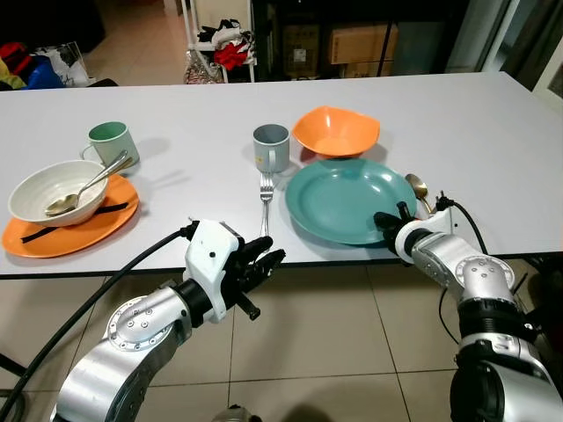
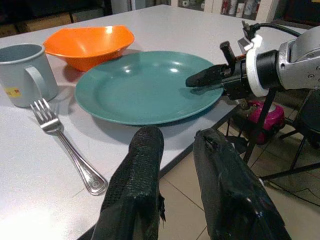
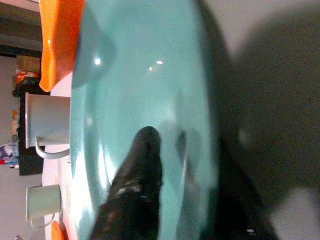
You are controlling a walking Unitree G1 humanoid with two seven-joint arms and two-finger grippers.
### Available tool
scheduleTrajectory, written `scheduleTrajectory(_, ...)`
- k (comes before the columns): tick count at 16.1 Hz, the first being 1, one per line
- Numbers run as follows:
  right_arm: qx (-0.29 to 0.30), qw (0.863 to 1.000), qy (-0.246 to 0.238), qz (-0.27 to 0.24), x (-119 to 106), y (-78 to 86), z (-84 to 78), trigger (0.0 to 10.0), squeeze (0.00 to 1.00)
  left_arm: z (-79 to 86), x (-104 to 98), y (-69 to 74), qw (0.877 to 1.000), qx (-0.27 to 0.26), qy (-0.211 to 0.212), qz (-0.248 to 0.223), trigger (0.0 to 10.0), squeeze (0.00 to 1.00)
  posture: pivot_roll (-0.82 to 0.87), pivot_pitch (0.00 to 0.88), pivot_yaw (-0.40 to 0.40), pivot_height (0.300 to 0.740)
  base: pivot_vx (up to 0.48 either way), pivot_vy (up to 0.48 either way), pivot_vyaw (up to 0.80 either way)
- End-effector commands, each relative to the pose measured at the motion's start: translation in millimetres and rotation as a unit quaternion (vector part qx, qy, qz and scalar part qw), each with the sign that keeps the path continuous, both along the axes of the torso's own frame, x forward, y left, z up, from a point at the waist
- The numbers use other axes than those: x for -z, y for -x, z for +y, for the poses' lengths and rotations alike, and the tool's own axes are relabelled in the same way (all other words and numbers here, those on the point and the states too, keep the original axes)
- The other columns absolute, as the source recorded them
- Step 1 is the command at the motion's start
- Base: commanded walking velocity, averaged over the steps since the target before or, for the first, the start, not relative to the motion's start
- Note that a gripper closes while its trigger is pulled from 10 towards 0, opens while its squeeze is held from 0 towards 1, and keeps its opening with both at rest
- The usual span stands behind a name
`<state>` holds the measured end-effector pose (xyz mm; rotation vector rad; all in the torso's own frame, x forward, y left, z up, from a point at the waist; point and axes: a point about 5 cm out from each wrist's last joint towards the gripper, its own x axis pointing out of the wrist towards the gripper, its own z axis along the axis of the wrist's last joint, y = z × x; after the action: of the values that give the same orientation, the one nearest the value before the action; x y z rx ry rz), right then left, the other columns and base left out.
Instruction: Setting the table
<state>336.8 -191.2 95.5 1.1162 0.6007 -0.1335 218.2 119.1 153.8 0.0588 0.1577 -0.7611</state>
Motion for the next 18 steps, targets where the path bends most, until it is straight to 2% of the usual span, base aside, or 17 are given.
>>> scheduleTrajectory(1,0.007,1.000,0.001,0.003,-1,3.2,-5.4,10.0,1.00,1.3,-3,0.9,1.000,-0.003,-0.002,-0.004,10.0,0.00,0.11,0.000,0.061,0.740,0.000,0.000,0.00)
scheduleTrajectory(4,-0.003,1.000,0.006,-0.011,-7,21.6,-16.0,10.0,1.00,1.5,-4,1.9,1.000,-0.003,0.000,-0.002,10.0,0.00,0.10,0.000,0.066,0.740,0.000,0.000,0.00)
scheduleTrajectory(9,-0.009,0.999,0.012,-0.030,-22,54.3,-20.8,10.0,1.00,0.5,-3,3.6,1.000,-0.003,0.003,0.003,10.0,0.00,0.10,0.000,0.069,0.740,0.000,0.000,0.00)
scheduleTrajectory(11,-0.021,0.998,0.040,-0.036,-34,71.5,-25.1,10.0,1.00,1.5,-3,3.3,0.999,-0.027,0.017,-0.002,10.0,0.00,0.10,0.000,0.061,0.740,0.000,0.000,0.00)
scheduleTrajectory(12,-0.034,0.996,0.071,-0.038,-42,83.6,-26.4,10.0,1.00,2.3,-3,1.9,0.999,-0.046,0.024,-0.006,10.0,0.00,0.10,0.000,0.060,0.740,0.000,0.000,0.00)
scheduleTrajectory(14,-0.087,0.982,0.154,-0.060,-60,99.7,-22.0,10.0,1.00,2.6,-4,-4.6,0.995,-0.088,0.033,-0.017,10.0,0.00,0.09,0.000,0.058,0.740,0.000,0.000,0.00)
scheduleTrajectory(15,-0.125,0.963,0.225,-0.085,-69,104.9,-15.7,10.0,1.00,4.3,-6,-8.1,0.992,-0.120,0.045,-0.023,10.0,0.00,0.08,0.000,0.057,0.740,0.000,0.000,0.00)
scheduleTrajectory(16,-0.148,0.944,0.268,-0.122,-76,105.0,-6.6,10.0,1.00,5.2,-6,-12.9,0.987,-0.149,0.043,-0.035,10.0,0.00,0.08,0.000,0.057,0.740,0.000,0.000,0.00)
scheduleTrajectory(18,-0.158,0.920,0.328,-0.143,-79,104.1,-1.9,10.0,1.00,4.6,-6,-15.9,0.986,-0.160,0.036,-0.041,10.0,0.00,0.08,0.000,0.059,0.740,0.000,0.000,0.00)
